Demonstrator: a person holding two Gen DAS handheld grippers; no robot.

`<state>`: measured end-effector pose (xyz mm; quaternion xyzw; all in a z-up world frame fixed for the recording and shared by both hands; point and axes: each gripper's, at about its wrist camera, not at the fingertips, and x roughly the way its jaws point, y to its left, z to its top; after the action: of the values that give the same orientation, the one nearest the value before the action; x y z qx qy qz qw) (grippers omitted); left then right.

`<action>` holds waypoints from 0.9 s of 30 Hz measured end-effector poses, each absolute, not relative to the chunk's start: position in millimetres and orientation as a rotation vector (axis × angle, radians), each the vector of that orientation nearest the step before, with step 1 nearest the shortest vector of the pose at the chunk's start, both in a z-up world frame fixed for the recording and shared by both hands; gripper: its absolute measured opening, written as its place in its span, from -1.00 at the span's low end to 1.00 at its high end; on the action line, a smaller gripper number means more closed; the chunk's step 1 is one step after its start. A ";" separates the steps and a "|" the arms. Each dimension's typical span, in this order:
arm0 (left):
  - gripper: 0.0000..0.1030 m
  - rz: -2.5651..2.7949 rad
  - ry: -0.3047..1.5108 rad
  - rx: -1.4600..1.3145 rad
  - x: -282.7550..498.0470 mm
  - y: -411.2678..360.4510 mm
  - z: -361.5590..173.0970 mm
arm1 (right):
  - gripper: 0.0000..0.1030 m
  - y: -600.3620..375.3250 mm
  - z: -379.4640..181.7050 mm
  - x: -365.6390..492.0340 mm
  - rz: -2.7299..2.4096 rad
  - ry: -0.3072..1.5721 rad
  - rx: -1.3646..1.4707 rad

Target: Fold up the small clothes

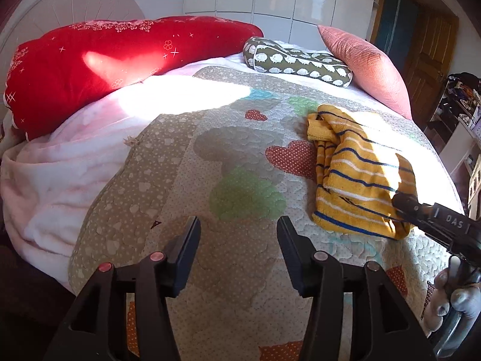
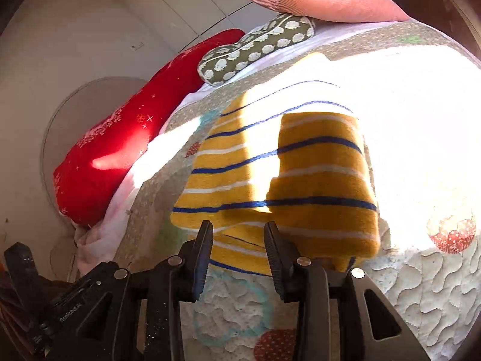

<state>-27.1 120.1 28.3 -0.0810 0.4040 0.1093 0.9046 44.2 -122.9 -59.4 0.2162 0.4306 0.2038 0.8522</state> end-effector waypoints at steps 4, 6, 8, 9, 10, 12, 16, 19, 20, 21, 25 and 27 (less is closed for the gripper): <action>0.51 0.283 0.701 -0.079 -52.5 97.2 52.1 | -0.25 -132.3 -84.6 30.3 0.446 1.003 0.501; 0.75 0.312 0.600 -0.035 -68.3 86.6 64.5 | -0.25 -137.6 -72.6 6.4 0.445 0.950 0.479; 0.95 0.340 0.507 -0.005 -82.6 75.2 75.9 | -0.24 -143.6 -61.5 -18.1 0.416 0.903 0.453; 1.00 0.344 0.469 0.002 -89.1 70.0 80.4 | -0.18 -145.8 -56.8 -28.7 0.394 0.883 0.431; 1.00 0.342 0.445 0.005 -94.2 64.4 84.2 | -0.13 -146.5 -52.7 -37.1 0.370 0.868 0.404; 1.00 0.334 0.442 0.011 -98.9 54.2 89.2 | -0.06 -148.7 -45.5 -51.0 0.327 0.844 0.364; 1.00 0.268 0.518 -0.001 -94.4 41.1 89.6 | 0.09 -149.3 -33.1 -66.2 0.293 0.793 0.289; 1.00 0.273 0.573 -0.013 -90.9 40.4 84.3 | 0.09 -155.6 -27.6 -71.8 0.266 0.750 0.266; 1.00 0.277 0.588 -0.012 -89.7 40.6 82.2 | 0.09 -159.2 -25.7 -72.3 0.273 0.745 0.278; 1.00 0.276 0.601 -0.013 -88.1 41.1 79.8 | 0.09 -160.9 -23.2 -69.0 0.286 0.739 0.289; 1.00 0.277 0.646 -0.010 -82.7 41.2 71.9 | 0.09 -147.7 -5.4 -30.3 0.301 0.701 0.227; 1.00 0.269 0.649 -0.013 -83.3 41.8 70.6 | 0.09 -144.8 -13.8 0.2 0.298 0.753 0.254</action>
<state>-83.3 41.8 70.6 -0.0065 0.3180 0.1317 0.9389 0.2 -144.8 -13.8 0.1231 0.3655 0.1446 0.9113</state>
